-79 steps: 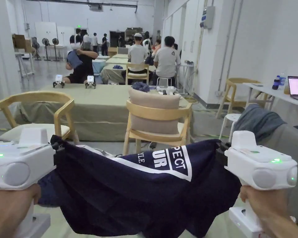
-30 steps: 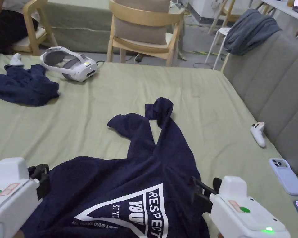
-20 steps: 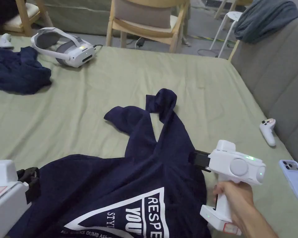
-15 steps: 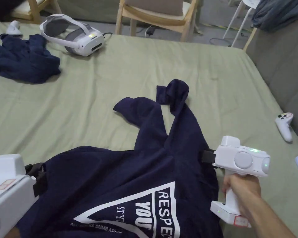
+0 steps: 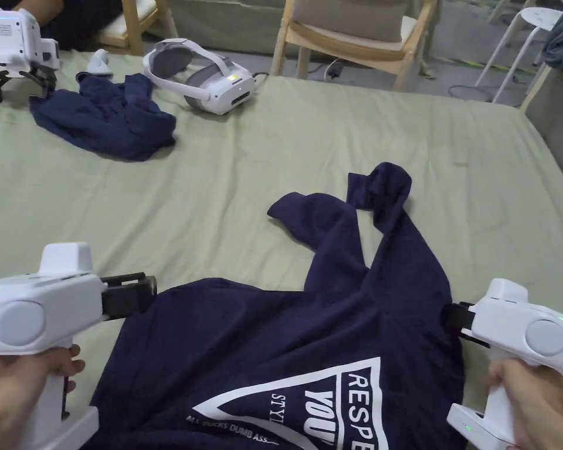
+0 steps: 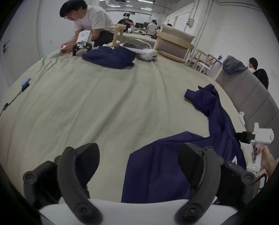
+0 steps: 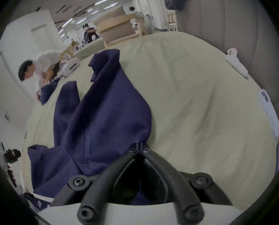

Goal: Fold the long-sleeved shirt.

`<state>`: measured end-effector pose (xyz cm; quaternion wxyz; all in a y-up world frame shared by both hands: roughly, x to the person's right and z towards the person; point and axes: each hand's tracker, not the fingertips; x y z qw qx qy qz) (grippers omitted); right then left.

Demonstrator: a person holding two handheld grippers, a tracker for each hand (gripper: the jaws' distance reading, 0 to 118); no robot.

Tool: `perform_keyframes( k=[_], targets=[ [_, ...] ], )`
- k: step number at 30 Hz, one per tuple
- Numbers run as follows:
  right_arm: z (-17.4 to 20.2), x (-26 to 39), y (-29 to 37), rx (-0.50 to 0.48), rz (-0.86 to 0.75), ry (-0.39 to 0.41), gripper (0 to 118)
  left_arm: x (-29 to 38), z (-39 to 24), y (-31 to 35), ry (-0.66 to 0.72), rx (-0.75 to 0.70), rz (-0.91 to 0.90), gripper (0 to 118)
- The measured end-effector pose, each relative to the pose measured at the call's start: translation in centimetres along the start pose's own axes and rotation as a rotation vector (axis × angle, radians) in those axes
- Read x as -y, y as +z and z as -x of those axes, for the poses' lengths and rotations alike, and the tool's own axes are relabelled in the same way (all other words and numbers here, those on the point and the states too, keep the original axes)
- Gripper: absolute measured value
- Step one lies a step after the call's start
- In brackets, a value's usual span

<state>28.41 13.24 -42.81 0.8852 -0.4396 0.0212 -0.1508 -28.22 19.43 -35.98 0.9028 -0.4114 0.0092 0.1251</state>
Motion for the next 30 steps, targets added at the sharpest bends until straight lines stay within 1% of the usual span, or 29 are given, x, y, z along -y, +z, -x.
perform_keyframes(
  k=[2, 5, 7, 9, 10, 12, 13, 14, 15, 17, 20, 22, 26, 27, 30],
  targets=[
    [-0.3, 0.0, 0.2, -0.013, -0.009, -0.007, 0, -0.3, -0.3, -1.1, -0.023, 0.02, 0.056, 104],
    [-0.4, -0.4, 0.4, -0.009, -0.012, 0.017, 0, -0.2, -1.1, -2.9, -0.011, 0.075, 0.129, 104],
    [-0.5, -0.6, 0.6, -0.027, -0.013, 0.002, 0, 0.2, -1.5, -4.1, -0.01, 0.087, 0.157, 104],
    [-0.6, -0.6, 0.4, -0.024, -0.016, -0.002, 0, 0.6, -1.9, -5.2, -0.016, 0.081, 0.2, 101],
    [-0.7, -0.7, 0.3, -0.025, -0.015, 0.0, 0, 0.9, -2.1, -5.6, -0.019, 0.084, 0.208, 93],
    [-0.8, -0.6, 0.6, -0.029, -0.018, 0.002, 0, 1.3, -2.2, -6.3, -0.024, 0.099, 0.234, 43],
    [-0.9, -0.6, 0.5, -0.029, -0.016, 0.002, 0, 1.6, -2.4, -6.5, -0.022, 0.08, 0.229, 18],
    [-0.9, -0.6, 0.6, -0.026, -0.017, 0.003, 0, 1.8, -2.6, -6.5, -0.06, 0.039, 0.214, 10],
    [-1.0, -0.5, 0.8, -0.026, -0.017, 0.003, 0, 1.9, -2.4, -6.3, -0.072, 0.066, 0.189, 10],
    [-1.0, -0.5, 0.7, -0.028, -0.019, 0.008, 0, 1.9, -2.2, -5.9, -0.04, 0.105, 0.2, 9],
    [-0.8, -0.3, 1.0, -0.029, -0.024, 0.032, 0, 1.7, -1.9, -5.0, -0.051, 0.111, 0.16, 8],
    [-0.6, -0.5, 1.5, -0.039, -0.041, 0.037, 0, 1.4, -2.0, -3.6, -0.02, 0.131, 0.104, 8],
    [-0.2, -0.6, 4.4, -0.1, -0.114, 0.021, 0, 0.2, -1.9, 0.0, 0.017, 0.19, -0.011, 8],
    [0.4, -0.5, 6.0, -0.127, -0.134, 0.024, 0, -0.1, -2.1, 1.0, 0.014, 0.209, -0.026, 8],
    [1.3, -0.8, 8.9, -0.16, -0.204, 0.054, 0, -1.1, -2.6, 4.3, 0.031, 0.251, -0.1, 8]
  ],
)
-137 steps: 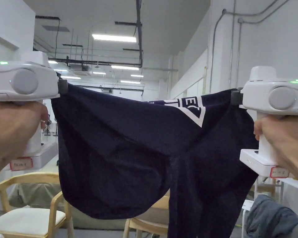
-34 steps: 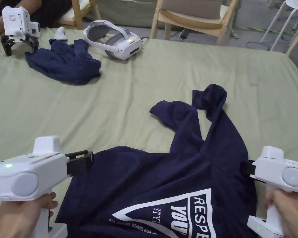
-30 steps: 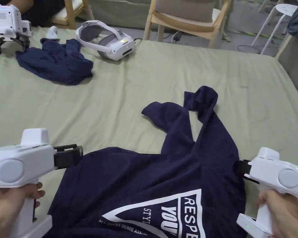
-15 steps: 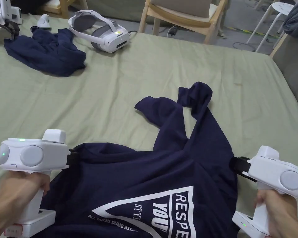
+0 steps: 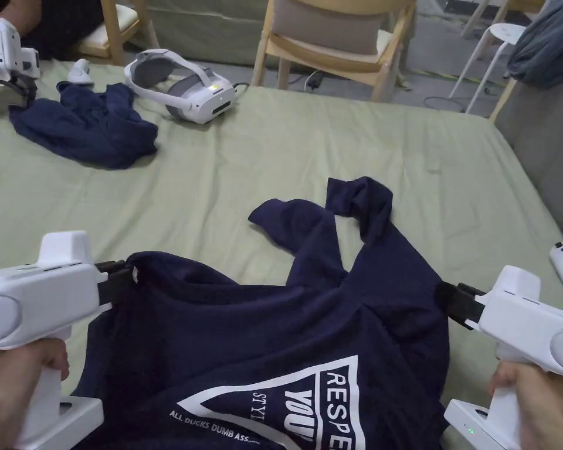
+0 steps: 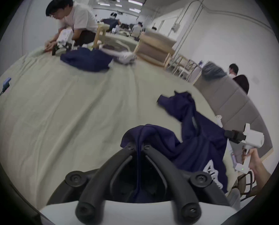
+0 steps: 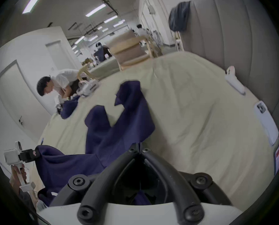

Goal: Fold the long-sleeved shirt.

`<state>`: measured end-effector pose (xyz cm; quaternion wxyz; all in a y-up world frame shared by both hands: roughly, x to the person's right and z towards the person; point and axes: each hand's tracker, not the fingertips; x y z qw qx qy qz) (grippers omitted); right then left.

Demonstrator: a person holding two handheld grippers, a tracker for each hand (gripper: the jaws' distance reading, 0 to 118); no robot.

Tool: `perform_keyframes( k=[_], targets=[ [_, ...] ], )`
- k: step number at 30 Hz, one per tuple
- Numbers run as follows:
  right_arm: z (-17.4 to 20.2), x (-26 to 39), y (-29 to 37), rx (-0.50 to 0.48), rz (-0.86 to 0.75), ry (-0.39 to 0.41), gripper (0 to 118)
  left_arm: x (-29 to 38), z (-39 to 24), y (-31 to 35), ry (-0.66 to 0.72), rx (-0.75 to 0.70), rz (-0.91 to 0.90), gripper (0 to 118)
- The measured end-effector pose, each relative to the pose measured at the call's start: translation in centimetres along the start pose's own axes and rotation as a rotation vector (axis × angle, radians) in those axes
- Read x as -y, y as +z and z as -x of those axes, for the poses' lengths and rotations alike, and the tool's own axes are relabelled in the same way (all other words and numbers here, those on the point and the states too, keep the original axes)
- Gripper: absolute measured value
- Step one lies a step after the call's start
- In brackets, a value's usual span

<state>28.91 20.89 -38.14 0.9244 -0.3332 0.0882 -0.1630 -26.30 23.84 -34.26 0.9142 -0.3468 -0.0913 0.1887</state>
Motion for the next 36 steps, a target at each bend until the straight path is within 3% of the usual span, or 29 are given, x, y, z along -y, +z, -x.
perform_keyframes(
  k=[5, 12, 19, 24, 31, 36],
  targets=[
    [2.1, -2.4, 4.8, -0.055, -0.116, 0.022, 0, -2.9, -2.8, 5.6, -0.019, 0.056, -0.168, 8],
    [6.2, -8.4, 13.2, -0.093, -0.325, 0.121, 0, -8.2, -6.4, 13.2, -0.111, 0.055, -0.378, 8],
    [13.2, -16.6, 23.6, -0.122, -0.545, 0.273, 0, -14.7, -10.2, 20.0, -0.179, 0.042, -0.575, 8],
    [17.5, -23.1, 29.5, -0.135, -0.669, 0.327, 0, -20.6, -13.0, 24.6, -0.17, 0.042, -0.698, 8],
    [22.9, -35.2, 32.7, -0.131, -0.724, 0.348, 0, -31.5, -17.1, 28.0, -0.177, -0.016, -0.78, 8],
    [25.9, -41.8, 32.1, -0.07, -0.741, 0.362, 0, -38.1, -19.1, 28.1, -0.179, -0.061, -0.796, 8]
  ],
)
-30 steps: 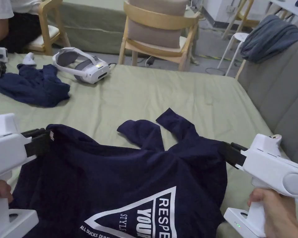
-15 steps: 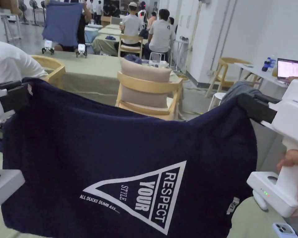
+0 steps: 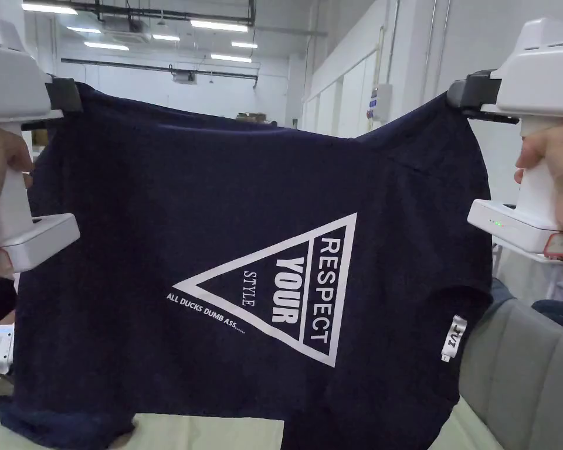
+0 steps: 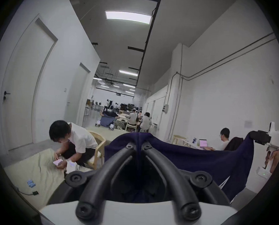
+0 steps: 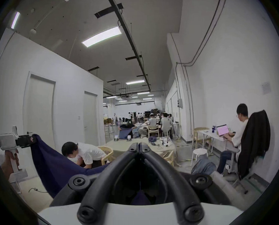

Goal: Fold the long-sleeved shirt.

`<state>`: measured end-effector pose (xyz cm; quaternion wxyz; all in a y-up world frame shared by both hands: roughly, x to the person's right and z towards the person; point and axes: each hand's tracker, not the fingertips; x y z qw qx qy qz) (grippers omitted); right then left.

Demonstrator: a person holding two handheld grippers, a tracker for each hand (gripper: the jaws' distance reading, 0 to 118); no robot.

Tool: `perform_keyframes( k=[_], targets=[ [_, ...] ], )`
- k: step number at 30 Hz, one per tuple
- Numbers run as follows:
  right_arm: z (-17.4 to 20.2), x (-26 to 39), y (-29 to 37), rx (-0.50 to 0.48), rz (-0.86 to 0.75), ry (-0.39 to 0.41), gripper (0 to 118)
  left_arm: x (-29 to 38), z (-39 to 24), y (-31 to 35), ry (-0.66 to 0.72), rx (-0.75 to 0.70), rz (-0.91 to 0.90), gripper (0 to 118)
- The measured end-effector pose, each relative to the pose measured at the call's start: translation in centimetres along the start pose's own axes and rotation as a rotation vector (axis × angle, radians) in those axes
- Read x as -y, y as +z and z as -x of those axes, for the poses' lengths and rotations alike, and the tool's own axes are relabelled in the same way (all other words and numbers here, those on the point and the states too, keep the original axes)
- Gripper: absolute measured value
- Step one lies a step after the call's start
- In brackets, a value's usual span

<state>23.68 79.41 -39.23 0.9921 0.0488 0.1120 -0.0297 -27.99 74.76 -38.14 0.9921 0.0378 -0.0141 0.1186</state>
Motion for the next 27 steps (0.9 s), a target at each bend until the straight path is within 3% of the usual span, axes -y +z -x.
perform_keyframes(
  k=[5, 13, 22, 27],
  targets=[
    [0.5, -3.2, -5.4, 0.065, -0.008, 0.055, 0, -2.9, -2.0, -4.5, -0.168, -0.093, -0.017, 8],
    [1.6, -6.3, -14.0, 0.165, -0.048, 0.126, 0, -6.5, -3.8, -12.2, -0.237, -0.166, -0.07, 8],
    [2.1, -8.2, -18.4, 0.167, -0.146, 0.193, 0, -9.5, -3.0, -17.6, -0.236, -0.223, -0.153, 8],
    [1.0, -2.4, -19.4, 0.121, -0.085, 0.192, 0, -3.8, -1.2, -18.8, -0.256, -0.211, -0.045, 8]
  ],
)
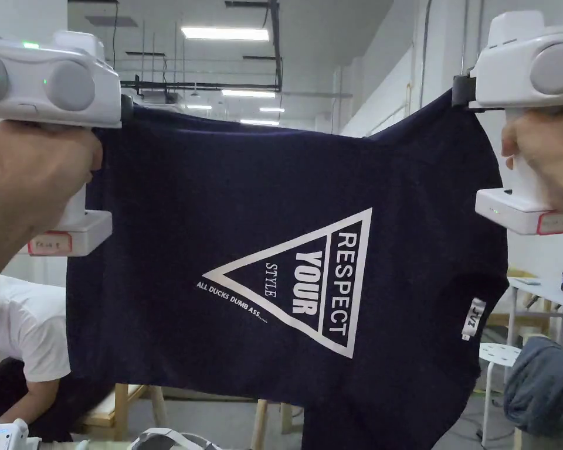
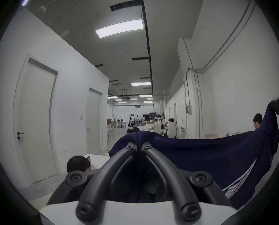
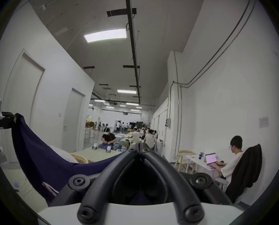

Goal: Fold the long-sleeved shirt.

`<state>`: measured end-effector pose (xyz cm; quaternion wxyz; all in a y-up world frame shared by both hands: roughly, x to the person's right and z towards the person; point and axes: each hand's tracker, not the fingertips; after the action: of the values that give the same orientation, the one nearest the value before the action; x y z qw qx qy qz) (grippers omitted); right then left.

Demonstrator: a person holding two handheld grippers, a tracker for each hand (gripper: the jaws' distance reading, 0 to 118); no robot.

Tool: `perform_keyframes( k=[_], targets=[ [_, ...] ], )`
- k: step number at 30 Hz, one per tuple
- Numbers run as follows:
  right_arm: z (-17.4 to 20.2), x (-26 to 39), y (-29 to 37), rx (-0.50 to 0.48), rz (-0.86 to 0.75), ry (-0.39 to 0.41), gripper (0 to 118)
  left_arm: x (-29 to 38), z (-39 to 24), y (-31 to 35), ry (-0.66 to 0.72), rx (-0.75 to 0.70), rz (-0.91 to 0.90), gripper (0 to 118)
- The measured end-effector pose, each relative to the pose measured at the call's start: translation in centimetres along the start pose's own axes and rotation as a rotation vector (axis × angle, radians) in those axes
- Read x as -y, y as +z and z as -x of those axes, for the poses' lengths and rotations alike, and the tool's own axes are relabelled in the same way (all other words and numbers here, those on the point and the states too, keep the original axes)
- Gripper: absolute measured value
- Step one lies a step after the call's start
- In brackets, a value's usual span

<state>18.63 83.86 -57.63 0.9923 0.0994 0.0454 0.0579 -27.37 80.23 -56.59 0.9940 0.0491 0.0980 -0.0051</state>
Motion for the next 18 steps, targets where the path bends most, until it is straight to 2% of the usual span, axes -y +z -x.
perform_keyframes(
  k=[4, 8, 12, 16, 17, 18],
  targets=[
    [-0.1, 7.8, 0.2, -0.037, 0.117, -0.039, 0, 7.5, 0.0, 0.3, -0.001, 0.03, 0.105, 8],
    [0.4, 14.8, 1.7, -0.051, 0.226, -0.003, 0, 14.7, 0.0, 2.0, -0.002, 0.078, 0.219, 8],
    [0.2, 20.8, 5.0, -0.073, 0.299, -0.052, 0, 21.2, 0.5, 5.3, 0.064, 0.118, 0.288, 8],
    [0.0, 24.7, 9.9, -0.079, 0.341, -0.03, 0, 26.0, 1.2, 9.8, 0.081, 0.162, 0.366, 8],
    [-0.1, 25.5, 11.5, -0.093, 0.341, -0.048, 0, 27.2, 1.4, 11.3, 0.096, 0.165, 0.358, 8],
    [0.1, 26.1, 13.2, -0.093, 0.352, -0.015, 0, 28.0, 1.5, 12.6, 0.093, 0.182, 0.384, 8]
  ],
)
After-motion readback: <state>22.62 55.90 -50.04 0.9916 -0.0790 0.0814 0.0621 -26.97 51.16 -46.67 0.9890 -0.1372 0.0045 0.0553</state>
